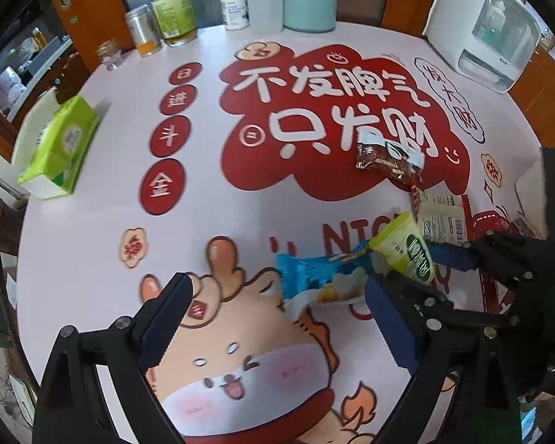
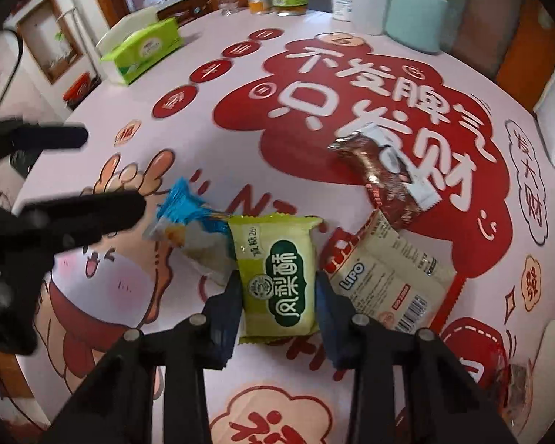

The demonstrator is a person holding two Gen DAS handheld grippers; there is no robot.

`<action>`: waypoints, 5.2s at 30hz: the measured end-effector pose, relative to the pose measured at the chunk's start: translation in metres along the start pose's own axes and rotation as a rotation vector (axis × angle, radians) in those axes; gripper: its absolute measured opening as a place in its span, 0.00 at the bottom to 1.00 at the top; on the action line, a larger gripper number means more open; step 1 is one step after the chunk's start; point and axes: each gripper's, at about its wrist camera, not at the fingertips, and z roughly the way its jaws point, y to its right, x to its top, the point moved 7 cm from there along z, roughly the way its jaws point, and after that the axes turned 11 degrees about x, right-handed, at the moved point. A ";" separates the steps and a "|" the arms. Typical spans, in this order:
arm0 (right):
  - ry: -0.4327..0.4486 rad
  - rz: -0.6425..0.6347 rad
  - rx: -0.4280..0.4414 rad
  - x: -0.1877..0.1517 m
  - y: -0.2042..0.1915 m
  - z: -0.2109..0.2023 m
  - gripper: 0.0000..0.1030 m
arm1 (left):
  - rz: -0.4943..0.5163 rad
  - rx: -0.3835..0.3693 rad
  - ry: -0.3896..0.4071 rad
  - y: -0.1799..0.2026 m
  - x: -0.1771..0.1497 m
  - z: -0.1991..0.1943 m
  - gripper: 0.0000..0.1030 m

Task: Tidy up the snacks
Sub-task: 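Grasp the green biscuit pack with the right tool while the left tool grasps a blue wrapped snack, then lower both held snacks into the white bin and open both tools, then move both tools back over the last snacks on the table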

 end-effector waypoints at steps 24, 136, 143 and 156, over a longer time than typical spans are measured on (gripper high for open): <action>0.108 0.238 0.024 -0.013 0.059 -0.029 0.36 | 0.443 -0.038 0.008 0.065 -0.011 0.034 0.33; 0.401 0.569 -0.266 -0.250 0.166 -0.345 0.69 | 0.392 -0.107 0.325 0.327 -0.060 -0.238 0.86; 0.379 0.551 -0.240 -0.232 0.138 -0.326 0.69 | 0.385 -0.076 0.328 0.285 -0.068 -0.234 0.86; 0.320 0.455 -0.180 -0.172 0.075 -0.276 0.69 | 0.232 0.050 0.250 0.133 -0.058 -0.188 0.86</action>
